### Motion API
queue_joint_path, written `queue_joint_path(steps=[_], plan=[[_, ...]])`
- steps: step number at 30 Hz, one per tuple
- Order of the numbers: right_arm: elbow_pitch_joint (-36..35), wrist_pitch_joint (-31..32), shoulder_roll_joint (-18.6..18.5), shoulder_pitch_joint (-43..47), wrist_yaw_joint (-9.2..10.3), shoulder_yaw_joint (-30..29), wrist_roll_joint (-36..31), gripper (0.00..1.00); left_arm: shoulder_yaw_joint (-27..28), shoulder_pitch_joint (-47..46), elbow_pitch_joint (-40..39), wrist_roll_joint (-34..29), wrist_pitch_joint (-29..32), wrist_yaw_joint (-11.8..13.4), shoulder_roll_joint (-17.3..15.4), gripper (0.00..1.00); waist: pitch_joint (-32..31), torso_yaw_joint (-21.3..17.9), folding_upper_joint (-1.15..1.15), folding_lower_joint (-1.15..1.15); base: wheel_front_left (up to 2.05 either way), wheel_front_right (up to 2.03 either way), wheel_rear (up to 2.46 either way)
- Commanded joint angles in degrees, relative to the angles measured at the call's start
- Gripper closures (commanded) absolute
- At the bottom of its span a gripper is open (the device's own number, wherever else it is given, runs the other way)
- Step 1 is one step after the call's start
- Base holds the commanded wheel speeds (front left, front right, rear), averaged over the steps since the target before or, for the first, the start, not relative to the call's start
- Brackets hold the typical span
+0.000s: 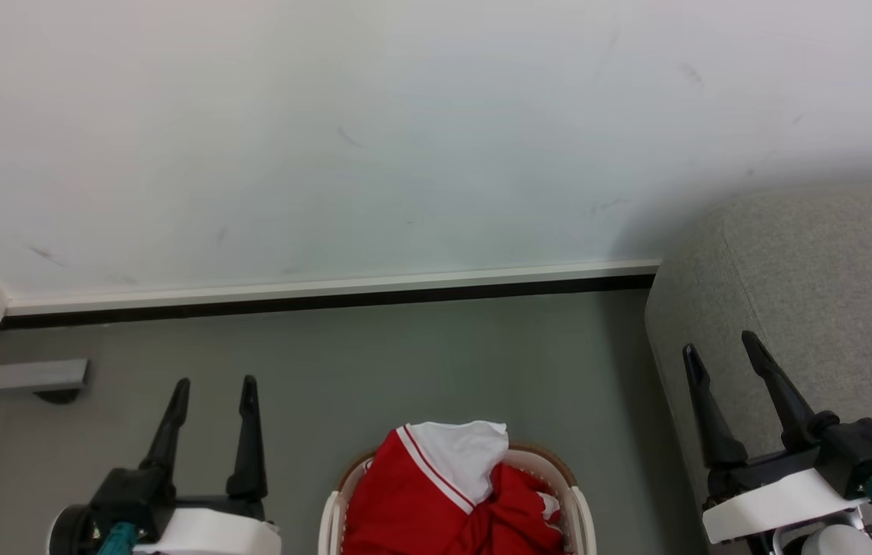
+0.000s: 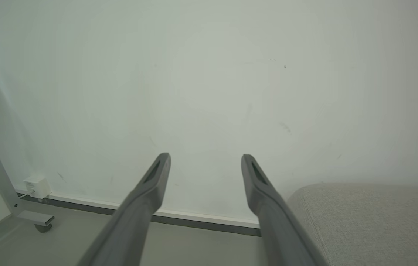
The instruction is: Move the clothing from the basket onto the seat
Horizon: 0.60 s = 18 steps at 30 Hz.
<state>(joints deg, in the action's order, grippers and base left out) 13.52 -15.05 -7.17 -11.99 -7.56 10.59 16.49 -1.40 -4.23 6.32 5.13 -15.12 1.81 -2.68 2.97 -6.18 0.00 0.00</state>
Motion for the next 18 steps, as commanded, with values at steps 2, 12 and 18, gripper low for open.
queue_joint_path(steps=[2, 12, 18], plan=[[-0.53, -0.18, -0.73, -1.45, 0.14, 0.11, 0.27, 0.00, -0.18, -0.90, -0.27, 0.91, -0.06, -0.19, -0.38, 0.00, 2.02, -0.74, 0.00, 0.00, 0.00, 0.00, 0.00], [-2.22, -0.10, -1.25, -6.92, 0.14, -0.44, 0.63, 0.00, -1.30, -5.69, 0.60, 0.56, -0.05, -1.12, -0.38, 0.00, 9.91, -2.80, 0.00, 0.00, 0.00, 0.00, 0.00], [-3.72, -0.09, -0.86, -10.83, 0.14, -1.39, 0.79, 0.00, -2.54, -8.97, 2.18, 0.01, -0.05, -2.42, -0.37, 0.00, 15.12, -4.04, 0.00, 0.00, 0.00, 0.00, 0.00]])
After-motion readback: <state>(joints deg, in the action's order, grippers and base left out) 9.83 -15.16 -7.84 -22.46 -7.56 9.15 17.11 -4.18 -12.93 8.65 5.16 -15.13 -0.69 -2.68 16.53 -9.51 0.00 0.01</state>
